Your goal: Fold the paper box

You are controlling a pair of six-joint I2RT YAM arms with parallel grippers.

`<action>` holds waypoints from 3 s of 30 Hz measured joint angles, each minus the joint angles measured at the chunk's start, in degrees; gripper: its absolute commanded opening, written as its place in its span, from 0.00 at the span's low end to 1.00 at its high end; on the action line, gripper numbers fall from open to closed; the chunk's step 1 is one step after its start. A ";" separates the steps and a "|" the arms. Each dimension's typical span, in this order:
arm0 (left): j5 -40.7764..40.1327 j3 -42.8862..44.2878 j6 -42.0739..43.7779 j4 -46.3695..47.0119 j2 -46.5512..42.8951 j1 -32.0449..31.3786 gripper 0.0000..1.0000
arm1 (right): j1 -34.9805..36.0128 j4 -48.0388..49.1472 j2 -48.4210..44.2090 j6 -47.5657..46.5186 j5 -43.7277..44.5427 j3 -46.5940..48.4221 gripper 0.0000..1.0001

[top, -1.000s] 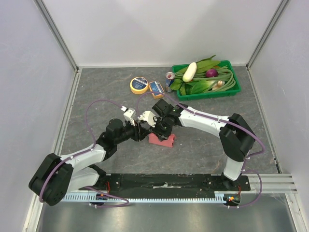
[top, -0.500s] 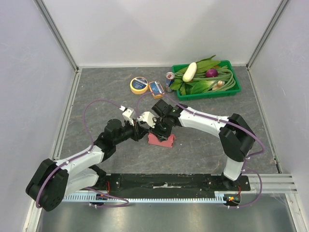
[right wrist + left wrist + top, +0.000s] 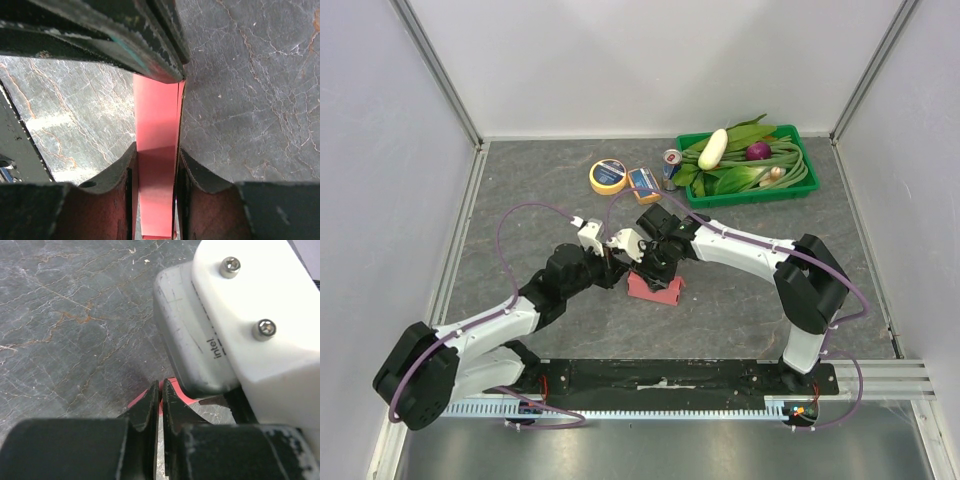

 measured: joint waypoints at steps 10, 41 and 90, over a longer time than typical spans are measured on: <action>-7.04 0.55 -4.66 -1.01 0.00 -3.52 0.02 | -0.09 0.07 0.00 0.70 -0.11 -0.04 0.26; -20.76 -4.59 -8.13 2.01 -4.92 -11.28 0.02 | 2.34 11.58 -3.23 13.46 7.06 -7.67 0.72; -24.57 -1.99 -13.42 -6.16 -4.57 -15.10 0.02 | 2.64 14.34 -22.05 27.19 21.49 -15.80 0.74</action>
